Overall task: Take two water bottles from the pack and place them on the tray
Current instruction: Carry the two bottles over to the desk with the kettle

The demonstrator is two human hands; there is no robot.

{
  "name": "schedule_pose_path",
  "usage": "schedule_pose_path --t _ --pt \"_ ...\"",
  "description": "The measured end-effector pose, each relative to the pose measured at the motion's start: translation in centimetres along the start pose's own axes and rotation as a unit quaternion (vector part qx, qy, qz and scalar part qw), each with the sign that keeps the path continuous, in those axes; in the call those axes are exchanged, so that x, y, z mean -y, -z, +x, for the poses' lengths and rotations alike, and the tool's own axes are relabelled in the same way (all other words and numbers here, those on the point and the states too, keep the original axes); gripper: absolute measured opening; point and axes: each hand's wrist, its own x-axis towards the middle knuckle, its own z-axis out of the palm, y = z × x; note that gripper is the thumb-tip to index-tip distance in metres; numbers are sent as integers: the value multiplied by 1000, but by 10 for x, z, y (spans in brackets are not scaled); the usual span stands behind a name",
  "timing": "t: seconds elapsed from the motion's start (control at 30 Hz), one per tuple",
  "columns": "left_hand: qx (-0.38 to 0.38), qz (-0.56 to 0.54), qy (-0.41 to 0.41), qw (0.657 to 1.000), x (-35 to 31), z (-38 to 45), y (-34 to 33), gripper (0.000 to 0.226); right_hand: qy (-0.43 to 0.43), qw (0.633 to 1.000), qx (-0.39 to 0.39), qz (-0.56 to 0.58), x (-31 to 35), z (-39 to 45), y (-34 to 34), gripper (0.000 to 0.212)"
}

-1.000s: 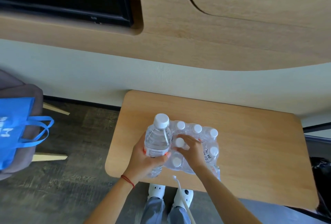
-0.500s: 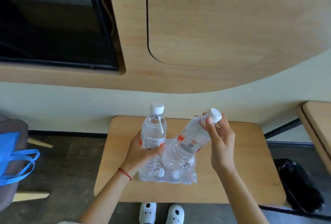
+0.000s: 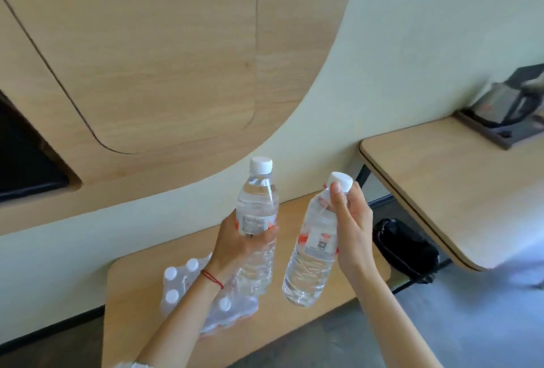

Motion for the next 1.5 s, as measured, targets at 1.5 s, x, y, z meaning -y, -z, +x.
schedule_pose_path --t 1.5 --pt "326 89 -13 941 9 207 -904 23 28 932 -353 -71 -64 261 830 38"
